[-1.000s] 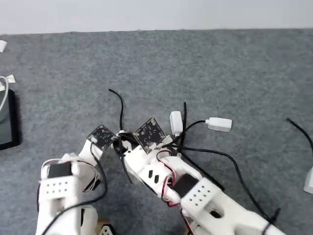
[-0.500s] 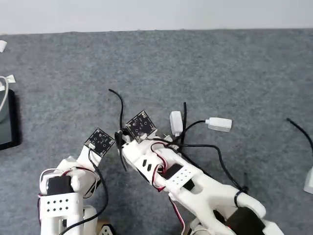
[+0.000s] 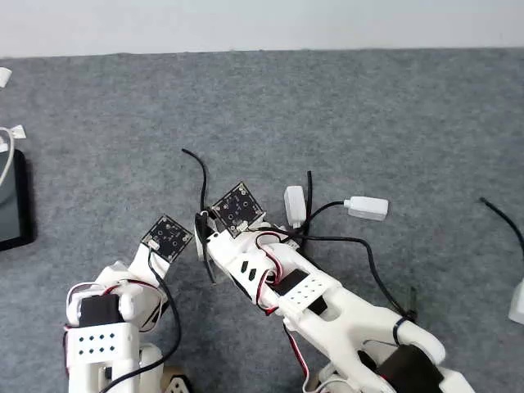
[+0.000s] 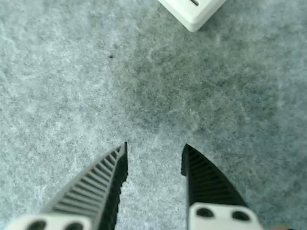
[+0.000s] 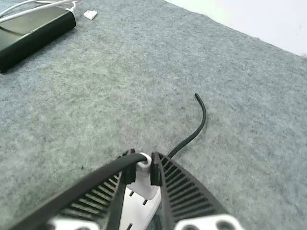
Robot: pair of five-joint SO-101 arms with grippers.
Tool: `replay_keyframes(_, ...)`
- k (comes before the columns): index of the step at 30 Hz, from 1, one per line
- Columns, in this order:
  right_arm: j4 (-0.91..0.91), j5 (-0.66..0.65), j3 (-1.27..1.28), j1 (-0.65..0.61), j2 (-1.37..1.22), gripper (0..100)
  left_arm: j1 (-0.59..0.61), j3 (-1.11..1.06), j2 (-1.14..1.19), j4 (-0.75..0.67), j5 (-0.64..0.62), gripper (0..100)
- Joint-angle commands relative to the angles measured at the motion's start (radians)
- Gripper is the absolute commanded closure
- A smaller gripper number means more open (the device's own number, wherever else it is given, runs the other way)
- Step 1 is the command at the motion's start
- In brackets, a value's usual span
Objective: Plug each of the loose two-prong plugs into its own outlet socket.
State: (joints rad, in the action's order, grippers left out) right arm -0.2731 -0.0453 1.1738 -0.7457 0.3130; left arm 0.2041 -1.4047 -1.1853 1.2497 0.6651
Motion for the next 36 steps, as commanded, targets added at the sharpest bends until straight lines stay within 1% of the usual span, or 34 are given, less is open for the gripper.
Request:
replay_keyframes(1,-0.019,-0.012,-0.061,0.010,-0.001,99.1,0.000,0.005,-0.009,0.009,-0.009,88)
replay_keyframes(11,-0.019,-0.012,-0.060,0.010,-0.002,99.1,0.000,0.005,-0.009,0.011,-0.008,88)
replay_keyframes(18,-0.025,-0.012,-0.106,0.010,-0.097,99.1,0.000,0.005,-0.009,0.011,-0.008,88)
replay_keyframes(29,-0.018,-0.012,-0.100,0.004,-0.111,99.1,0.000,0.001,-0.012,0.009,-0.008,88)
replay_keyframes(32,0.056,-0.012,-0.086,-0.004,-0.111,99.1,0.000,0.001,-0.012,0.009,-0.008,88)
replay_keyframes(36,0.268,-0.018,-0.135,-0.018,-0.113,99.1,0.000,0.001,-0.012,0.008,-0.008,88)
